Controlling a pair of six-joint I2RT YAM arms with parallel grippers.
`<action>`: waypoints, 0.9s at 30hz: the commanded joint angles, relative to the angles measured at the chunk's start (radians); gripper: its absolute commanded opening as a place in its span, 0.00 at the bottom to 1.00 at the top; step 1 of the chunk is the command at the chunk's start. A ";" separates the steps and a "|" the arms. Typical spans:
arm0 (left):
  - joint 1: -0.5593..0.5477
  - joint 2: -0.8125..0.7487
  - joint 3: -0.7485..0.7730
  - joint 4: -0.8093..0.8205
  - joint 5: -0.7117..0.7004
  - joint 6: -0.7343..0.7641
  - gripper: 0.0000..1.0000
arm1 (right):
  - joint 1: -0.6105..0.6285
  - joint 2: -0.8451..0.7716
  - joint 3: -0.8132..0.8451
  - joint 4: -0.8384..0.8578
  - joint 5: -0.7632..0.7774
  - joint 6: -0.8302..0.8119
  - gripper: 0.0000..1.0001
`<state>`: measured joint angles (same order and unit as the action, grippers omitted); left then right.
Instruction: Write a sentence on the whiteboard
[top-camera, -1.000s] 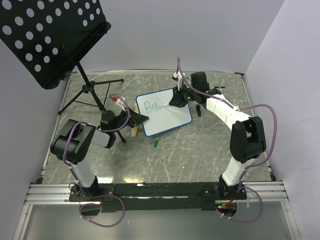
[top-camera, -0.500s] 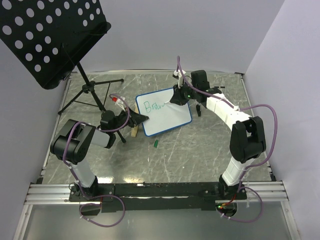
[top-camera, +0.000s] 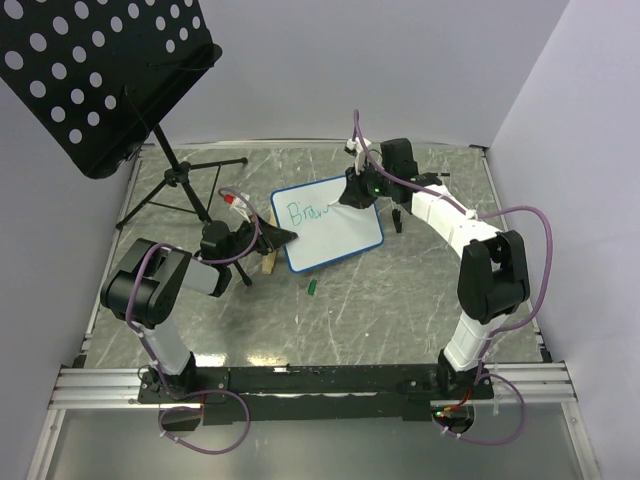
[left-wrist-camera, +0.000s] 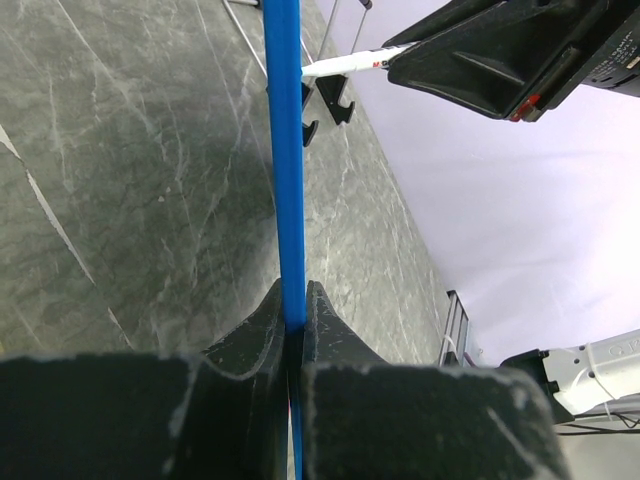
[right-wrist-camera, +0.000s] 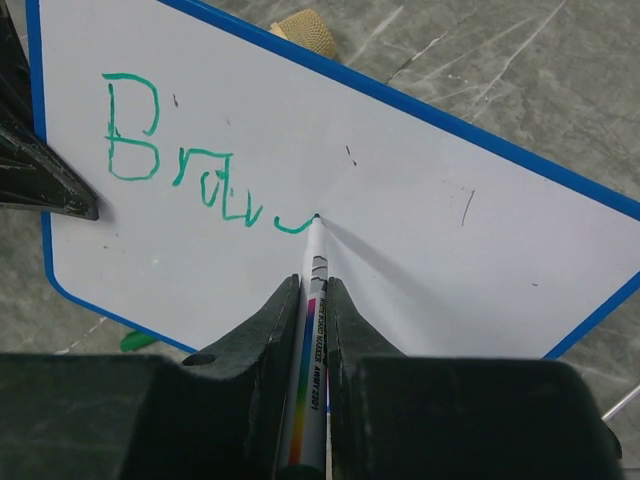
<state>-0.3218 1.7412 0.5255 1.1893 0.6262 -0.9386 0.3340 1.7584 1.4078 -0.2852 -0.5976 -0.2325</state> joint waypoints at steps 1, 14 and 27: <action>-0.008 -0.017 0.022 0.247 0.049 0.003 0.01 | 0.016 0.023 0.045 0.018 -0.014 0.004 0.00; -0.008 -0.020 0.021 0.247 0.046 0.004 0.01 | 0.031 0.013 0.036 0.008 -0.044 -0.004 0.00; -0.008 -0.029 0.021 0.230 0.038 0.014 0.01 | 0.033 -0.005 0.005 -0.028 -0.045 -0.039 0.00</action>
<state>-0.3214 1.7439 0.5255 1.1904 0.6258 -0.9382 0.3538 1.7584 1.4082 -0.2886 -0.6300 -0.2512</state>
